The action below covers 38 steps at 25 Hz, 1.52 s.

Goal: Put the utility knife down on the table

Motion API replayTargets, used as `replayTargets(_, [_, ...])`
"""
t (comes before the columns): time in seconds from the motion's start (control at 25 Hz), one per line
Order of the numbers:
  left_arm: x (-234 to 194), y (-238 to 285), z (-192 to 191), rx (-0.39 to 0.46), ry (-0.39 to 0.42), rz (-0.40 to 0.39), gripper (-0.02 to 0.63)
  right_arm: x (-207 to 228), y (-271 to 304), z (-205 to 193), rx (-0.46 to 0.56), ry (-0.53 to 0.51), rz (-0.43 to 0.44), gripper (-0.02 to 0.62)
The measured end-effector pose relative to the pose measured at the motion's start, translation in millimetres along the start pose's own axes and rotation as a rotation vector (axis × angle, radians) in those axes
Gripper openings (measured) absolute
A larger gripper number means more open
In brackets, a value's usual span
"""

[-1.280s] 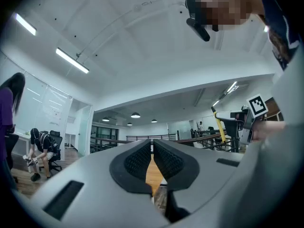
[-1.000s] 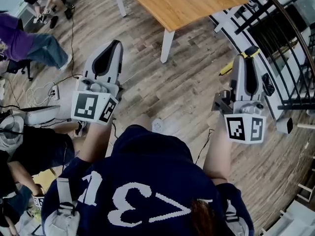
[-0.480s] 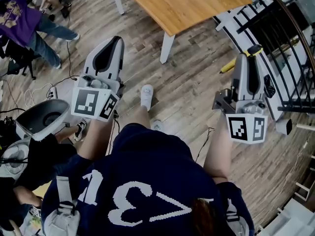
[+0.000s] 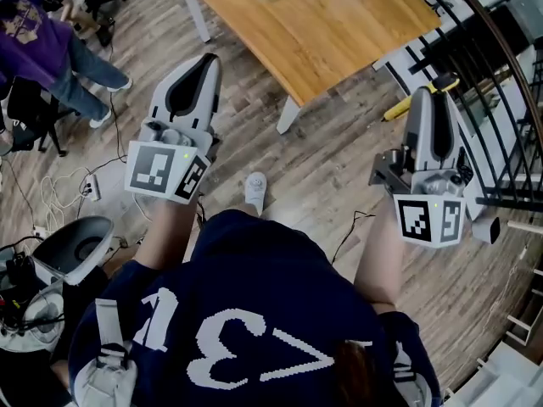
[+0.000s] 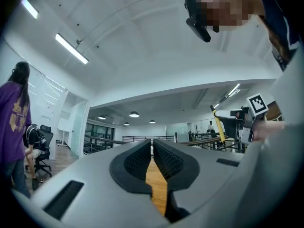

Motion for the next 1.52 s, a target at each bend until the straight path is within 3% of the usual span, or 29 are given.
replayTargets(0.32, [-48.8,49.2,-4.9,-0.018,-0.014,-0.036,0.028,4.6,57.9,-14.3,-0.016,0.0,-0.035,0.126])
replayTargets(0.68, [-73.2,89.9,-33.2,-0.05,-0.042,-0.036,0.028,27.9,99.3,-42.1,-0.045,0.008,-0.048,0.124])
replayTargets(1.0, [-87.7,142.4,-36.0,-0.051,-0.027,0.038,0.028,69.4,160.9,-53.2,-0.046,0.031,0.017,0.125])
replayTargets(1.52, [-80.3,254.2,-44.6,-0.024,-0.004,0.188,0.028,175.4,261.3,-65.9,-0.072,0.065,0.155,0.125])
Point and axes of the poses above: the fingertips, and each gripper's own axes: y forward along the fingers, x to its right, z out of its top, the point moved 6 cm from there along -y, backward along the fingers, and after that the axes turned 4 degrees about -z, right-handed, at the moved point
